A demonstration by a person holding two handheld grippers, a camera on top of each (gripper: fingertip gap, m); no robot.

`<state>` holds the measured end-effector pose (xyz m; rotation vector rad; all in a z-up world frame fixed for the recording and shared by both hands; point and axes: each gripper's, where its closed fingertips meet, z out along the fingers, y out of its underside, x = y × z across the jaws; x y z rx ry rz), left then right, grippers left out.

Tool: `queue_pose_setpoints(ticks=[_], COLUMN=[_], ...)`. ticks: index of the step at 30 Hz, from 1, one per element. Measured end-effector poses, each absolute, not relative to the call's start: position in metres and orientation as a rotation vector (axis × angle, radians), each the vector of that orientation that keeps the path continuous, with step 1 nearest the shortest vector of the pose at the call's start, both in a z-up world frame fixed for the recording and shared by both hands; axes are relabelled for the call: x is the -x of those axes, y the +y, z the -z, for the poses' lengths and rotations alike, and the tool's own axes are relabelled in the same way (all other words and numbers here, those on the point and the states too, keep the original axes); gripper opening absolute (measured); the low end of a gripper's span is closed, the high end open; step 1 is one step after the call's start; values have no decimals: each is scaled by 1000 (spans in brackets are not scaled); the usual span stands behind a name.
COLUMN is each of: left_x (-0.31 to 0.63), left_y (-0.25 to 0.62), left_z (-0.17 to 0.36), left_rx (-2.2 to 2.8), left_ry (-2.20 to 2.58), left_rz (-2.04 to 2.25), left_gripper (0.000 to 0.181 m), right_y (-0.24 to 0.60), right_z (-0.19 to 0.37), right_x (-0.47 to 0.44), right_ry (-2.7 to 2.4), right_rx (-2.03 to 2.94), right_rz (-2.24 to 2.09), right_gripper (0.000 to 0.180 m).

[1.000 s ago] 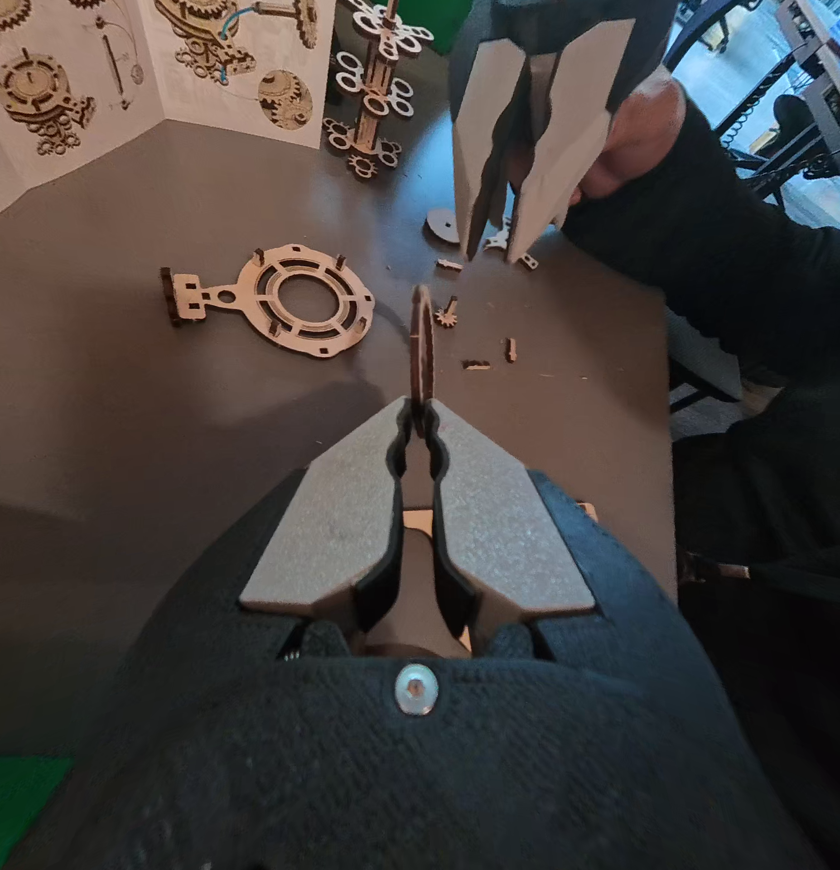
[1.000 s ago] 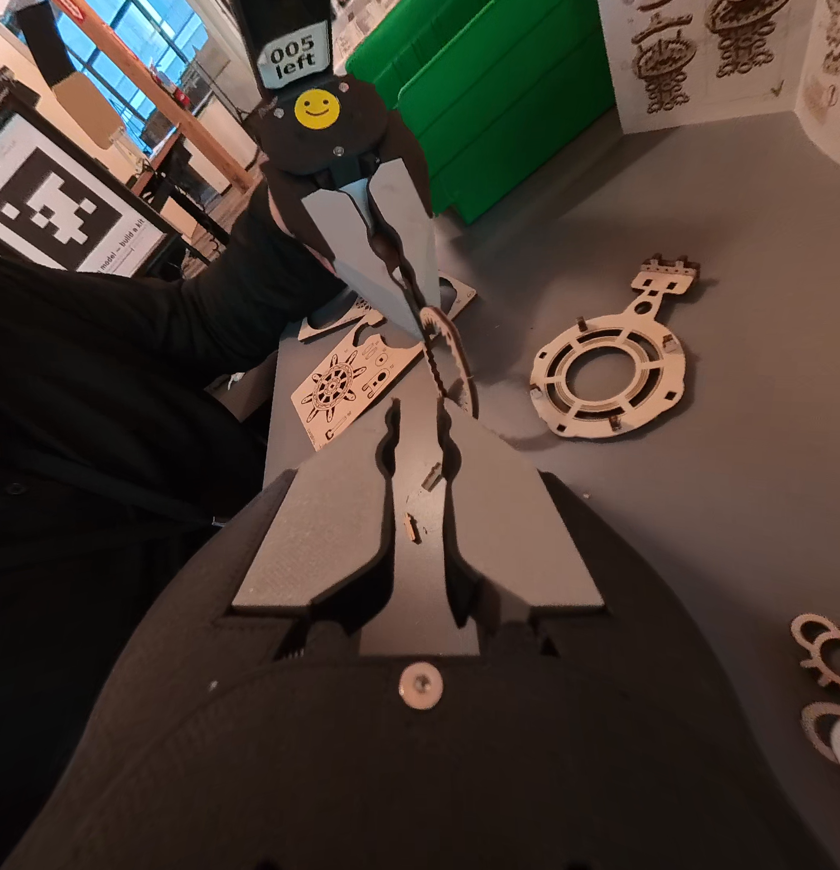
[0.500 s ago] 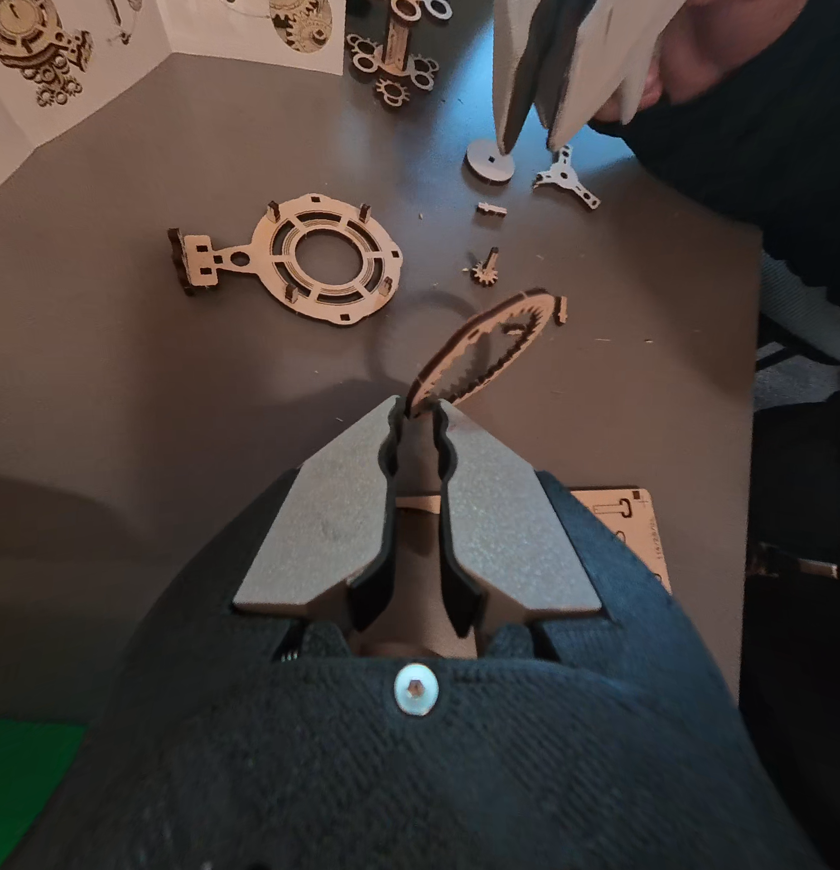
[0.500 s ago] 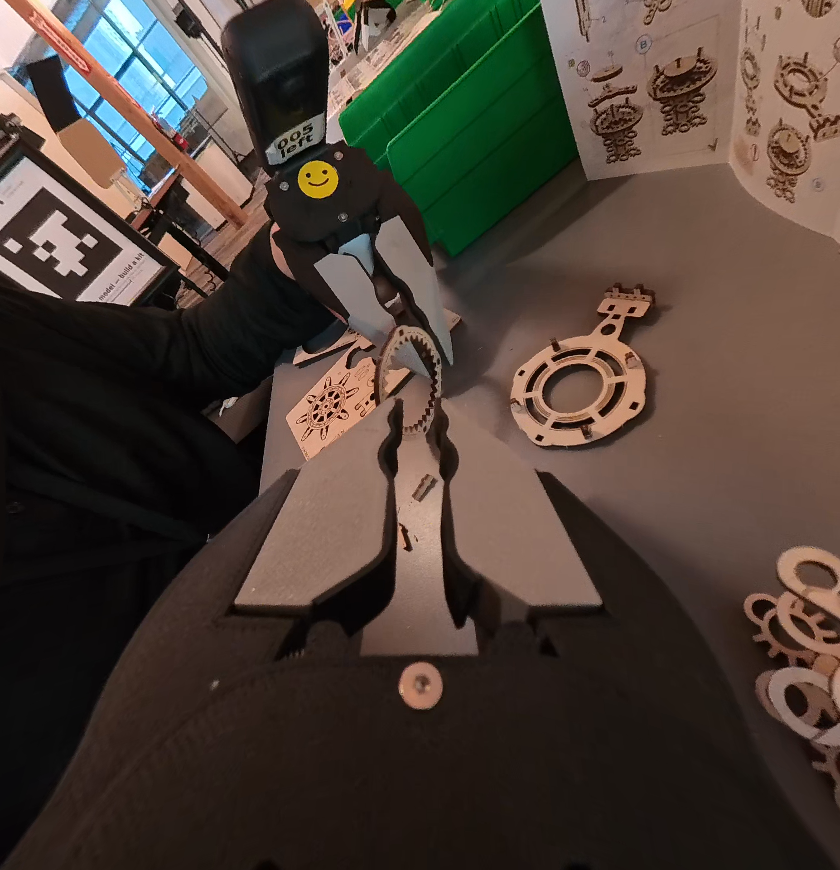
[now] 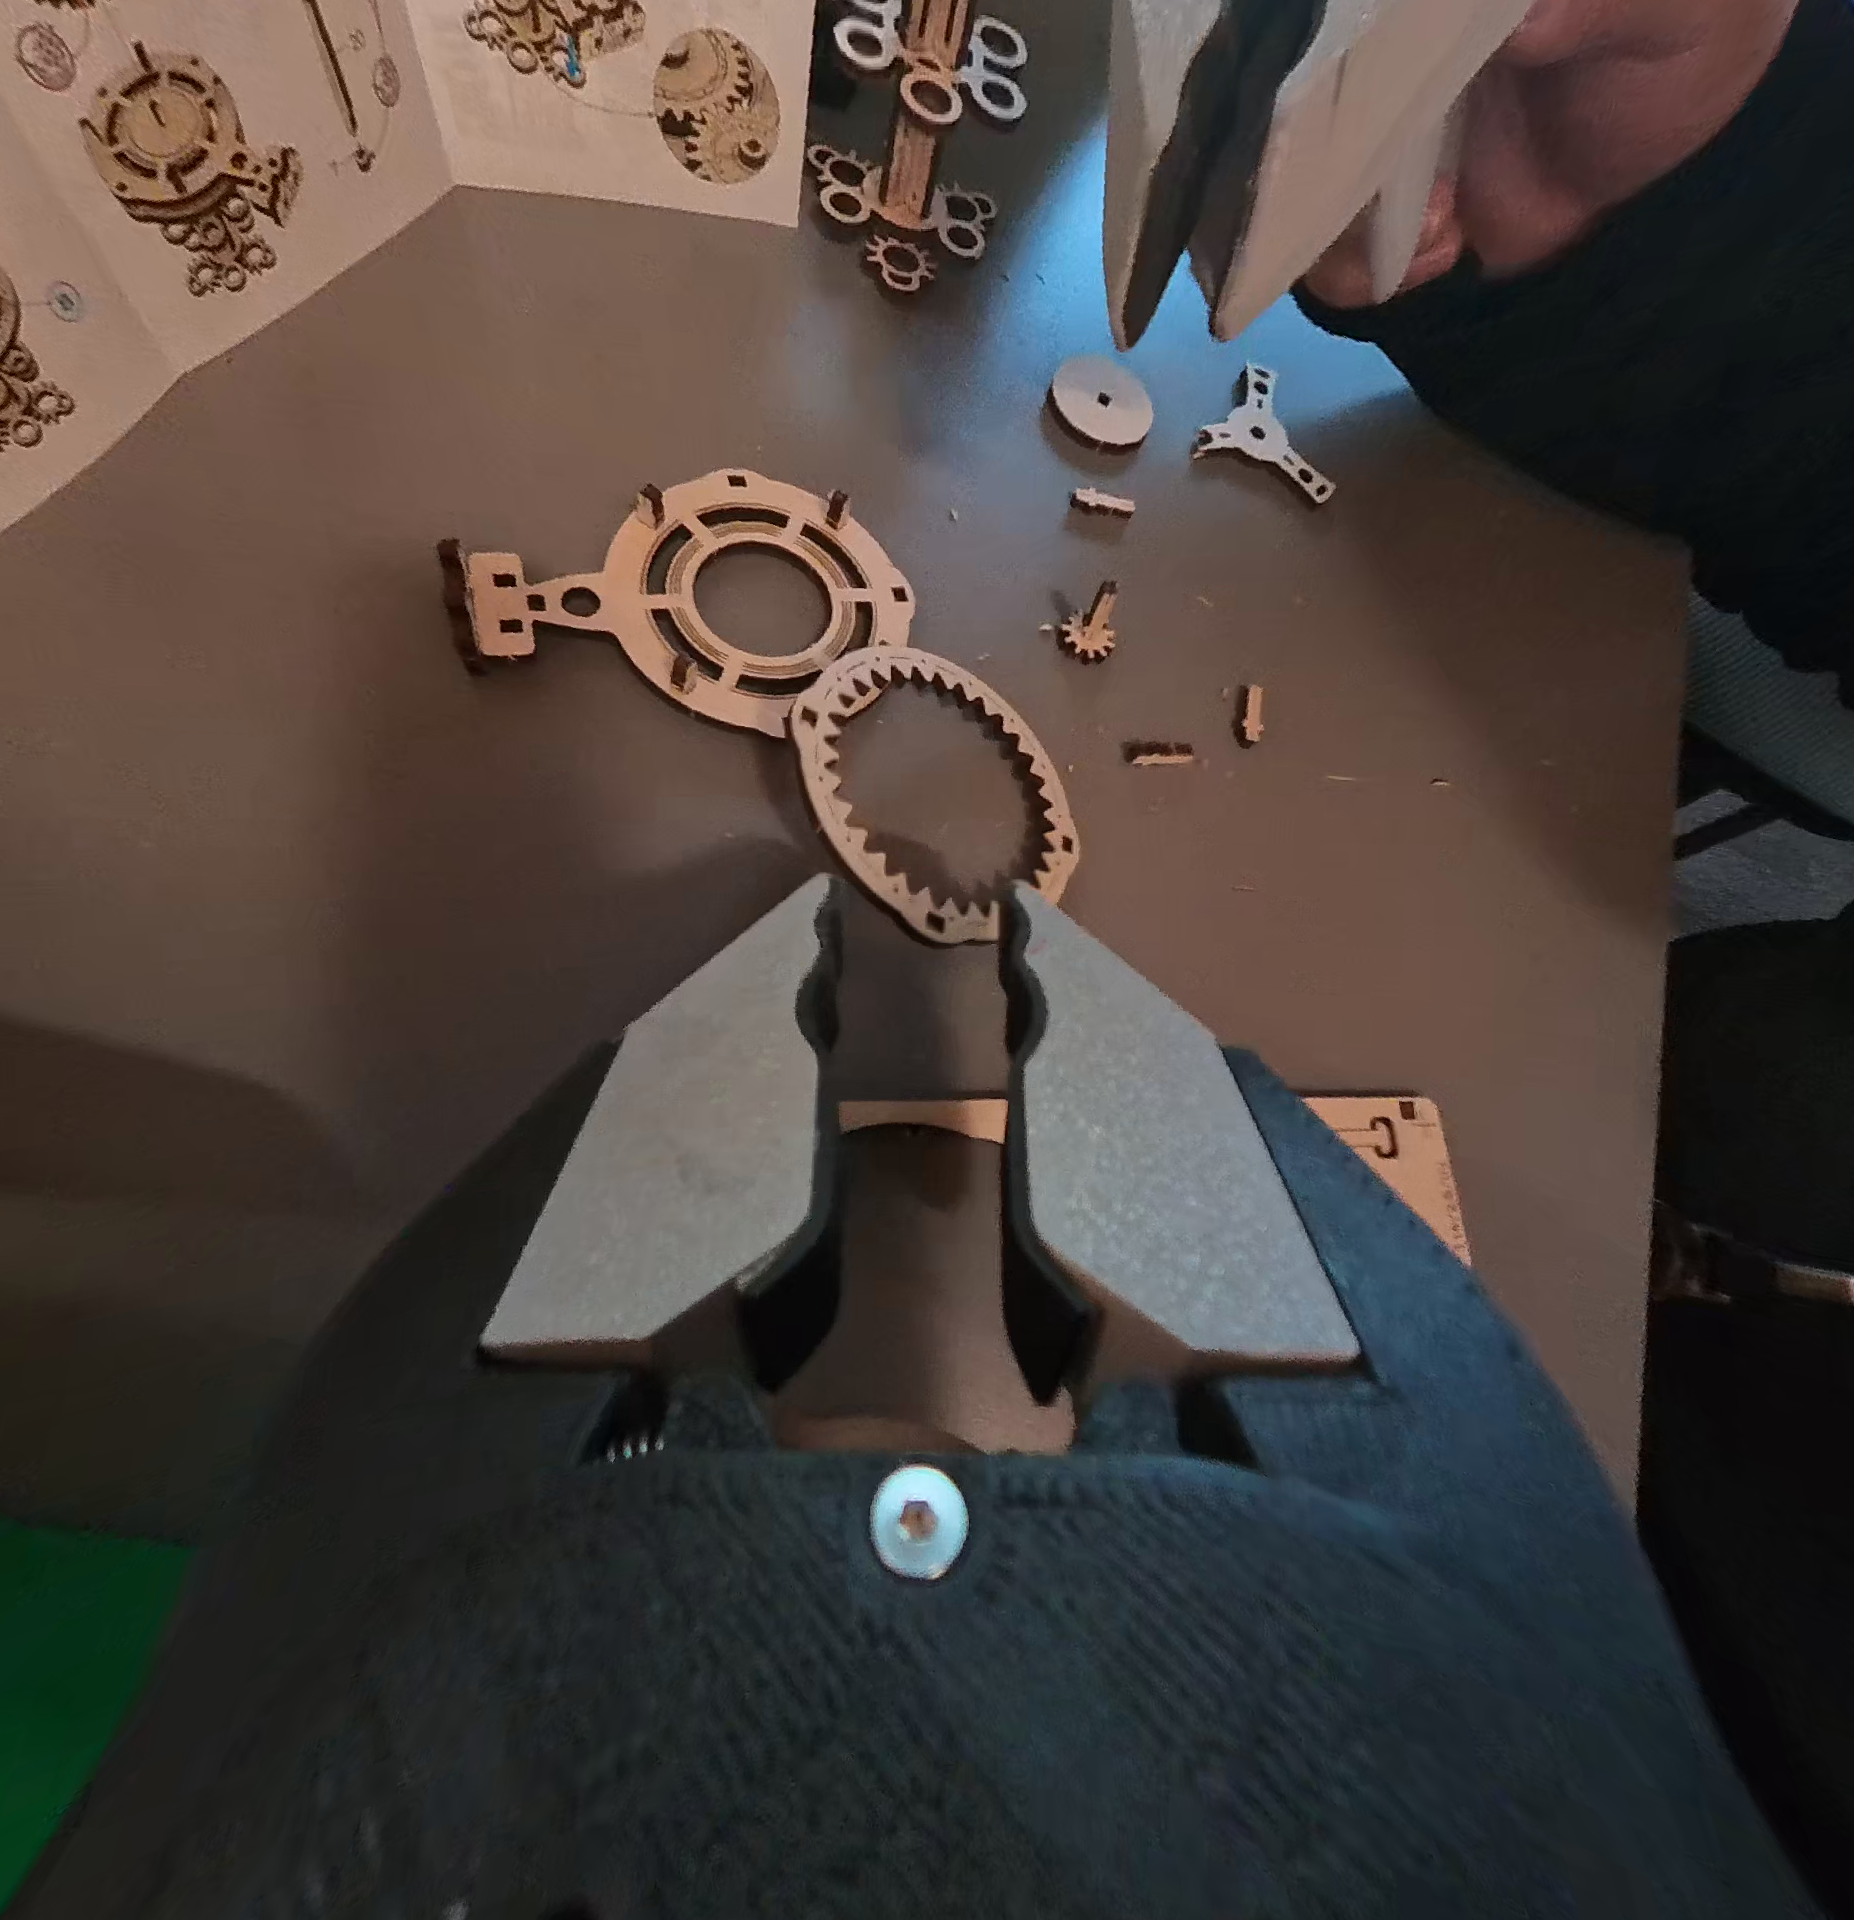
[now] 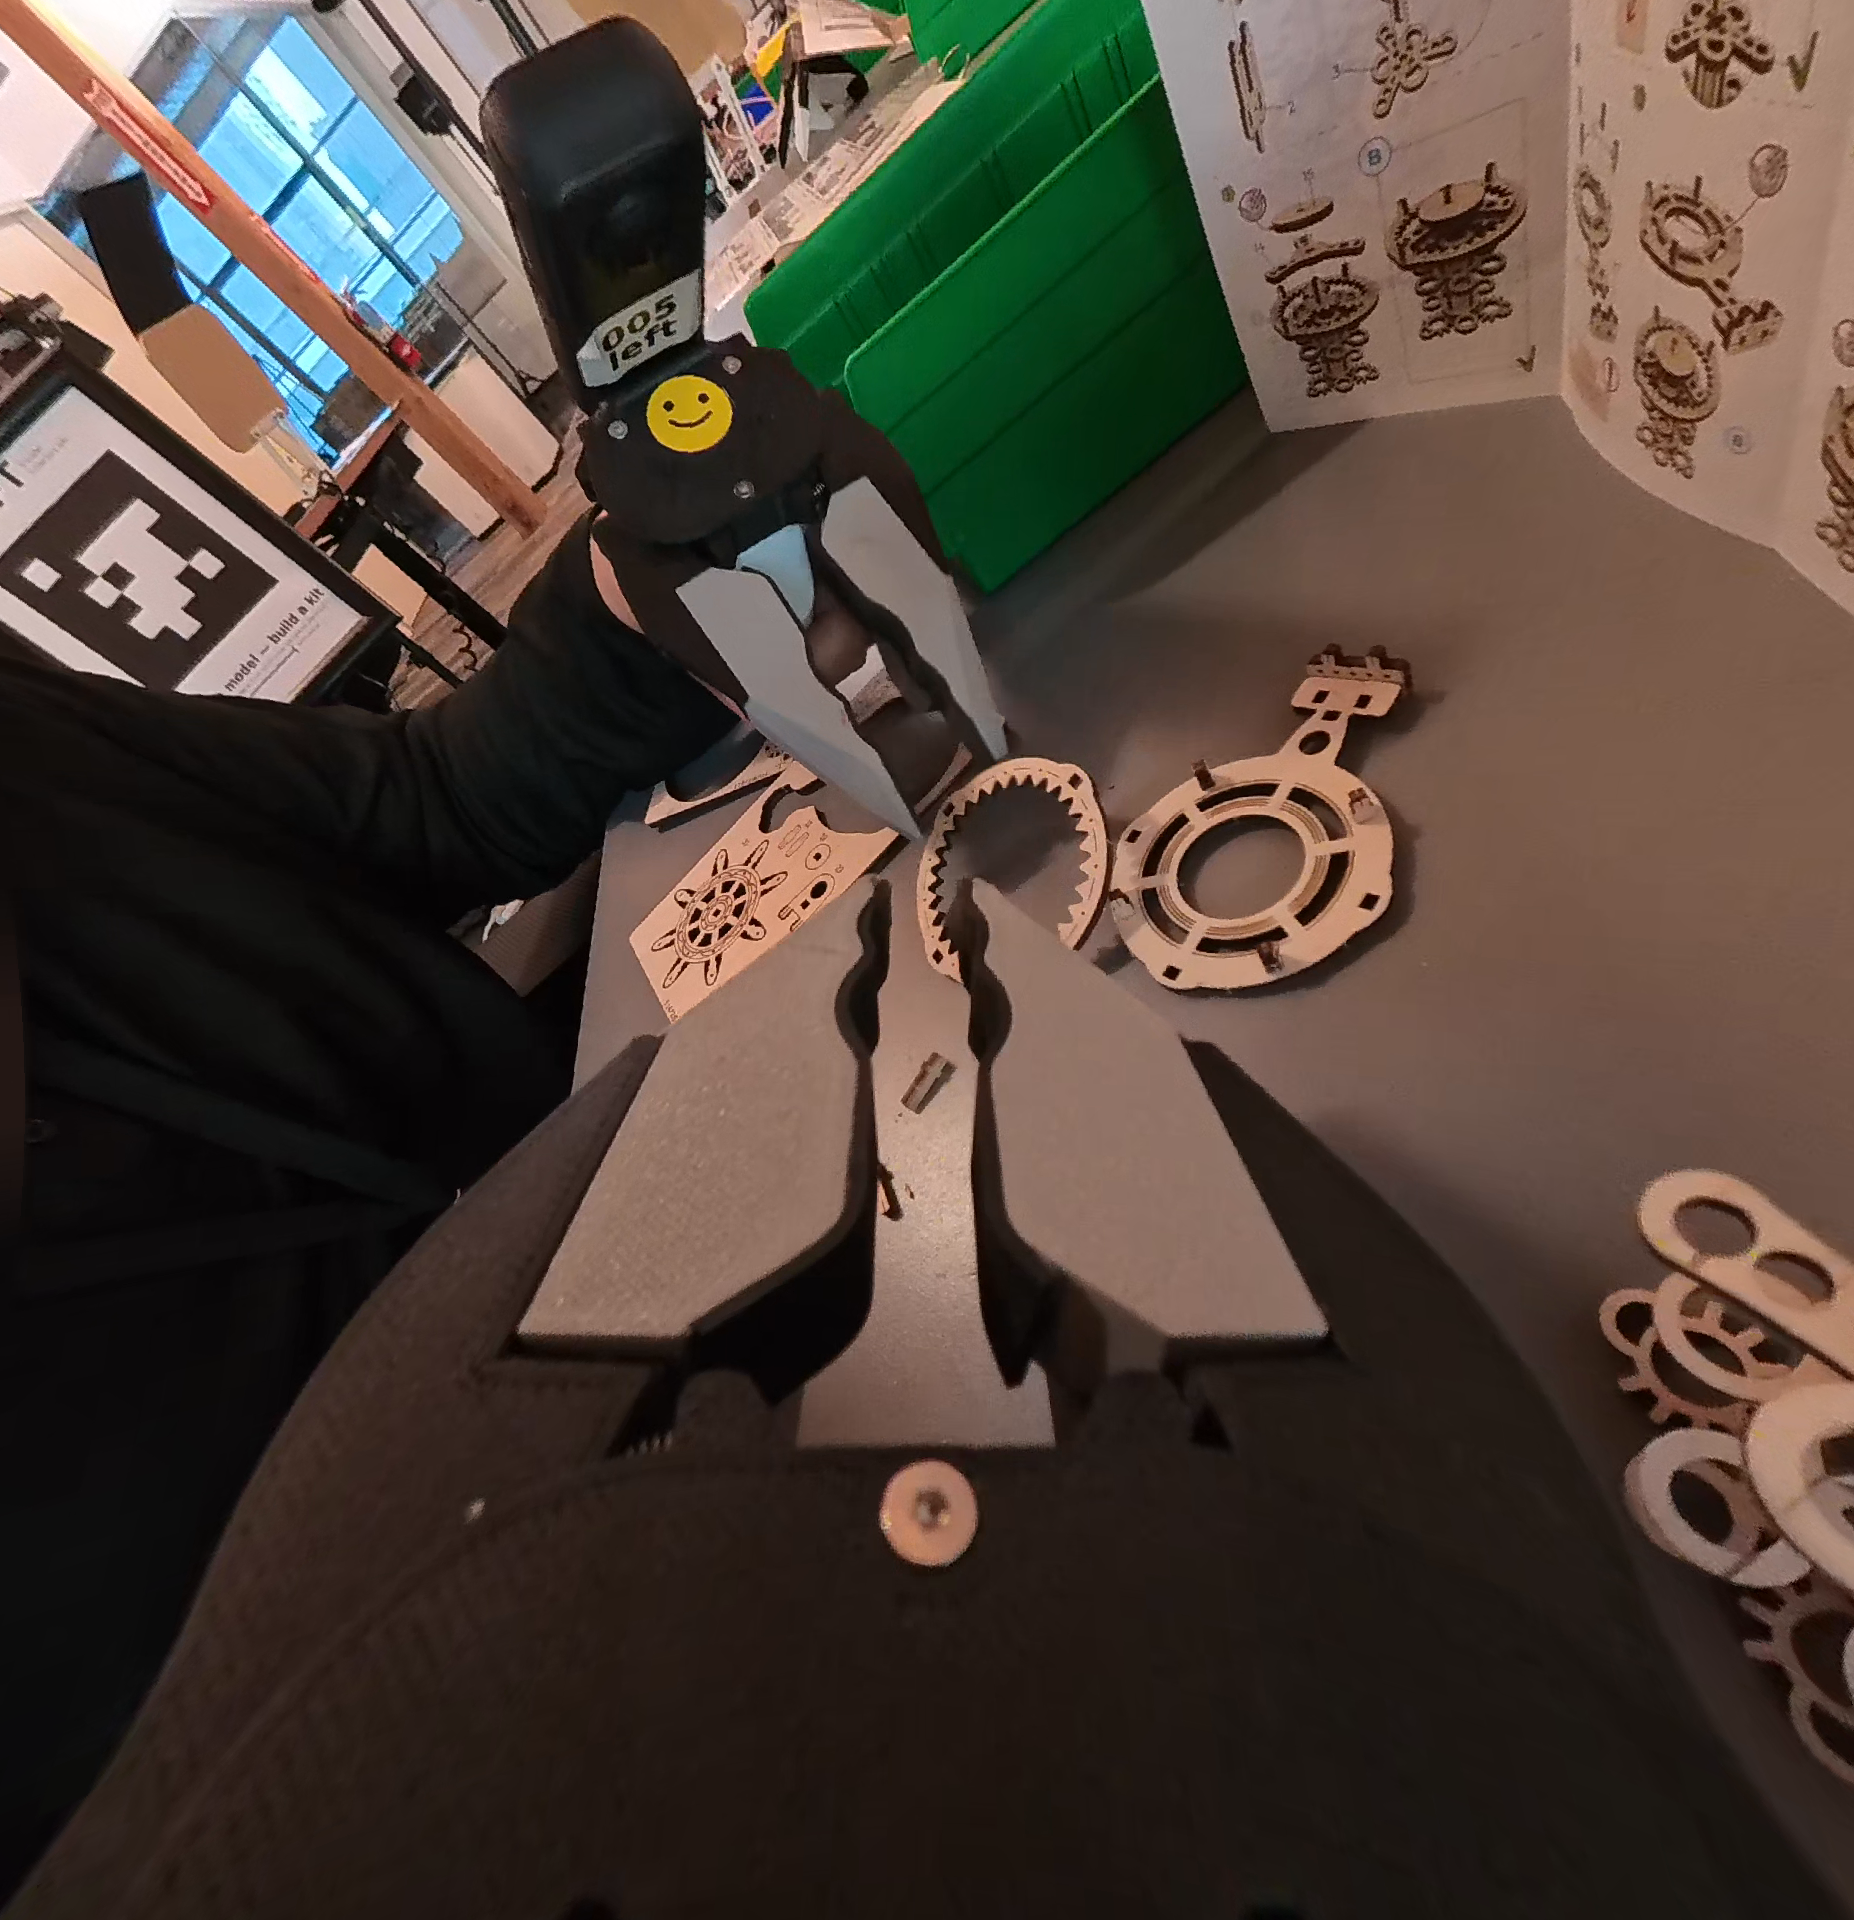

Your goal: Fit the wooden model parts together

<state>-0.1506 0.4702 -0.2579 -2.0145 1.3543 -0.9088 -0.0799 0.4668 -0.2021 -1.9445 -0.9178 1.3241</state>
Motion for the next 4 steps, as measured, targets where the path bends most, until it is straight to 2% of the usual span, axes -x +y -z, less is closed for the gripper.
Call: queue_pose_setpoints(ticks=[4], left_x=[153], left_y=[475], left_z=[251], left_rx=[1999], left_ry=[1320], left_rz=[895], left_gripper=[34], right_y=[468], right_z=[201], right_x=[78], right_ry=[-908], right_rx=[1939], right_rz=[-1321], right_gripper=[9])
